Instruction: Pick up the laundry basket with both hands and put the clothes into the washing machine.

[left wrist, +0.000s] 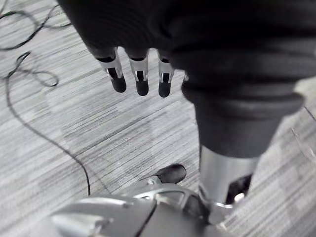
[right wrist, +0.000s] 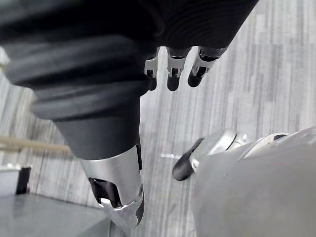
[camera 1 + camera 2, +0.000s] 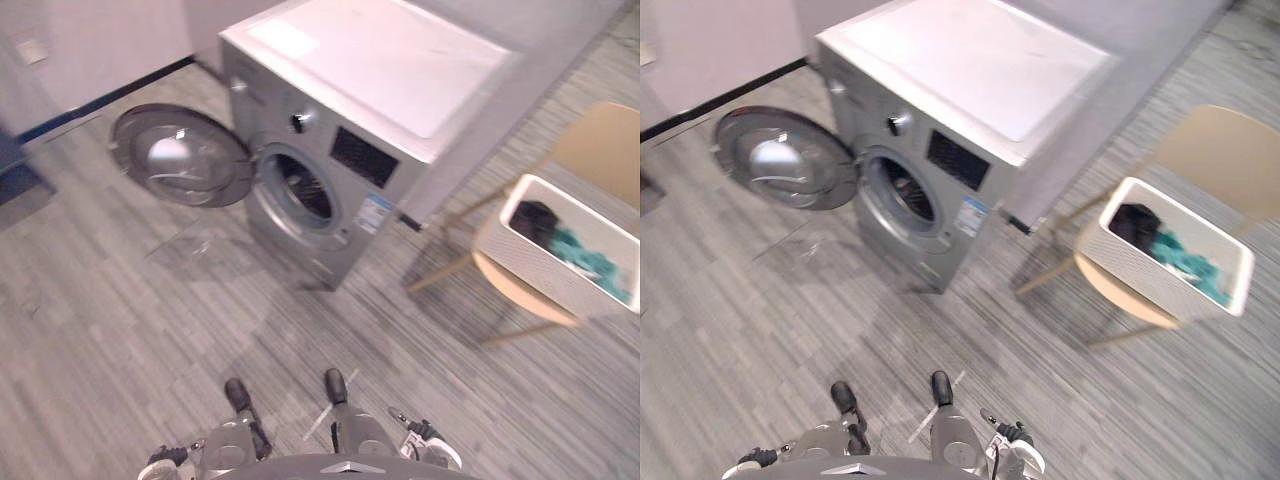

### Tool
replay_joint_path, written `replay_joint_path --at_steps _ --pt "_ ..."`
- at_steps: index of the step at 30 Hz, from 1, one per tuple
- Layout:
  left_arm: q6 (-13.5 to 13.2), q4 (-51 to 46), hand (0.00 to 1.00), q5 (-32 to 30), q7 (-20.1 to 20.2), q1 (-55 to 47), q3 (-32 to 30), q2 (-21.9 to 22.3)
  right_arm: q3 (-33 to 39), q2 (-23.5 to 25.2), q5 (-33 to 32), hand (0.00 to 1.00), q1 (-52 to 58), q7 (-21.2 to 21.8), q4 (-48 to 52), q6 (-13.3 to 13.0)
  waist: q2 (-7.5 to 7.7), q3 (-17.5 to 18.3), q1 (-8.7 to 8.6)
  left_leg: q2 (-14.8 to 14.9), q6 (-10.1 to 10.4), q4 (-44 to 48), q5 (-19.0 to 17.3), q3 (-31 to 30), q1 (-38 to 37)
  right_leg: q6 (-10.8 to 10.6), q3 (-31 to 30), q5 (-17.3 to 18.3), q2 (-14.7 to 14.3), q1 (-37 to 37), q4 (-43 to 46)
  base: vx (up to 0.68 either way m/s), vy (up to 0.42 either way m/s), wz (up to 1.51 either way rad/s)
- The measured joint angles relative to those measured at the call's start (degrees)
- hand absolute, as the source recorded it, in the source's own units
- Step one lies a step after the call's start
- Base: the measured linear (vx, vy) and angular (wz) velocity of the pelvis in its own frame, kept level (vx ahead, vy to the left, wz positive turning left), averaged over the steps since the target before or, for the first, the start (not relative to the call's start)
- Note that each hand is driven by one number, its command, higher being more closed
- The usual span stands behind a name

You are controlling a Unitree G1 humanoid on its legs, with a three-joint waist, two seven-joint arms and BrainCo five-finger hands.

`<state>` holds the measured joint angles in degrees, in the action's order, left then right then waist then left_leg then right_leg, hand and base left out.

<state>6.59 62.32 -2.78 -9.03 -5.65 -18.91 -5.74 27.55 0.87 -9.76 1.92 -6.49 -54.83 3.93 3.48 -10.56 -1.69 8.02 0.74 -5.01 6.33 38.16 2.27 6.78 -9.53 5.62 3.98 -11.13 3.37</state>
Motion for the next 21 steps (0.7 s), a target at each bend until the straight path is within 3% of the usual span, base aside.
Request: replay_joint_path --at_steps 2,4,5,6,7,9,11,15,17,18,19,20,21 --pt "0.1 -0.6 0.0 -1.9 -0.2 -0.2 0.9 -0.5 -1.2 0.1 0.0 0.0 -0.4 -0.1 0.7 -0.2 -0.46 -0.2 -0.52 2.0 0.7 0.0 -0.7 4.7 -3.3 -4.2 7.1 -2.6 0.6 -1.0 6.2 -0.02 0.019 -1.37" --pt "0.1 -2.4 0.0 -2.5 -0.2 -0.1 3.5 -1.3 -2.2 0.2 0.2 0.0 0.6 -0.3 0.2 -0.2 0.97 0.8 -0.37 1.6 2.0 0.0 -1.2 6.5 -5.3 -5.9 10.2 -1.7 2.7 0.1 8.1 -0.03 -0.008 -0.74" --pt "-0.1 -3.6 0.0 -2.9 -0.2 0.0 4.9 -2.1 -2.2 0.5 0.7 0.0 1.0 -0.5 -0.4 0.1 2.48 1.7 -0.11 0.8 2.7 0.0 -1.2 7.4 -5.8 -7.9 11.7 0.2 4.7 0.6 7.3 -0.02 -0.076 -0.55" --pt "-0.2 -4.3 0.0 -2.9 -0.4 1.0 6.3 -2.3 -2.2 0.5 1.2 0.0 1.1 -1.1 -0.7 0.4 2.63 1.9 -0.14 0.8 4.7 0.0 -1.2 7.1 -5.9 -10.2 14.7 -0.7 5.5 0.3 7.1 -0.01 -0.083 -0.49" --pt "-0.3 -4.3 0.0 -2.9 -0.6 1.5 6.7 -2.5 -2.2 0.3 1.2 0.0 1.3 -1.5 -0.8 0.3 2.83 2.3 -0.23 0.8 5.5 0.0 -0.6 6.4 -6.0 -10.7 15.2 -1.0 5.4 0.4 6.7 0.01 -0.087 -0.37" --pt "-0.3 -4.2 0.0 -2.6 -0.6 2.3 7.6 -1.8 -2.8 -1.0 1.3 0.0 1.2 -1.7 -1.4 0.3 1.38 2.3 -0.08 1.5 5.9 0.0 -0.3 5.4 -6.2 -12.4 15.0 -3.2 4.4 1.0 4.9 0.03 -0.086 -0.4" --pt "-0.4 -3.3 0.0 -2.5 -0.7 3.5 8.0 -0.3 -2.3 -2.9 1.3 0.0 1.5 -1.7 -3.2 0.7 -0.99 3.5 -0.37 2.8 6.0 0.0 -0.3 5.7 -6.3 -12.3 14.9 -5.4 2.9 2.5 1.2 0.08 -0.104 -0.27" --pt "-0.3 -3.0 0.0 -2.4 -1.0 4.5 7.7 -0.1 0.8 -3.5 1.3 0.0 2.2 -1.7 -5.7 1.4 -1.56 3.7 -1.68 4.0 6.7 0.5 -1.1 5.5 -8.0 -10.8 14.9 -5.1 1.6 1.6 6.0 0.09 -0.056 -0.03" --pt "-0.3 -3.0 0.0 -1.7 -1.8 4.0 5.8 0.1 2.5 -3.6 1.2 0.0 3.1 -1.7 -6.6 1.4 -1.64 3.7 -2.08 7.4 9.4 7.6 -4.6 6.1 -7.5 -9.6 14.1 -0.9 0.8 -0.4 12.5 0.15 -0.131 -0.31" --pt "-0.2 -2.9 0.0 -0.3 -2.4 3.2 3.5 1.0 2.9 -4.0 1.2 0.0 3.5 -1.7 -6.8 1.3 -1.85 3.7 -1.83 11.9 9.9 16.6 -6.9 7.2 -7.4 -8.6 13.0 2.8 -0.9 -1.2 17.6 0.18 -0.188 -0.59" --pt "-0.2 -3.1 0.0 0.4 -2.5 2.6 1.8 1.3 3.3 -3.9 1.2 0.0 3.6 -1.7 -6.8 1.3 -2.14 3.4 -1.45 14.1 9.4 22.0 -6.5 6.8 -6.9 -7.9 12.3 4.1 -1.5 -1.2 19.3 0.18 -0.24 -0.77" --pt "-0.3 -4.2 0.0 1.9 -2.7 2.1 -1.5 2.0 4.3 -3.8 1.2 0.0 4.1 -1.7 -6.6 1.3 -1.99 3.5 -0.76 17.0 5.5 30.2 -6.0 3.6 -5.0 -7.0 10.8 5.3 -2.4 -1.5 22.1 0.18 -0.255 -0.8" --pt "-0.4 -5.3 0.0 2.9 -3.2 1.4 -2.9 2.6 5.3 -4.0 1.2 0.0 5.1 -1.7 -5.9 1.1 -1.88 3.5 -0.2 17.6 0.6 38.0 -3.2 -5.5 -1.8 -6.3 8.9 7.2 -2.9 -1.4 25.0 0.18 -0.245 -0.8"
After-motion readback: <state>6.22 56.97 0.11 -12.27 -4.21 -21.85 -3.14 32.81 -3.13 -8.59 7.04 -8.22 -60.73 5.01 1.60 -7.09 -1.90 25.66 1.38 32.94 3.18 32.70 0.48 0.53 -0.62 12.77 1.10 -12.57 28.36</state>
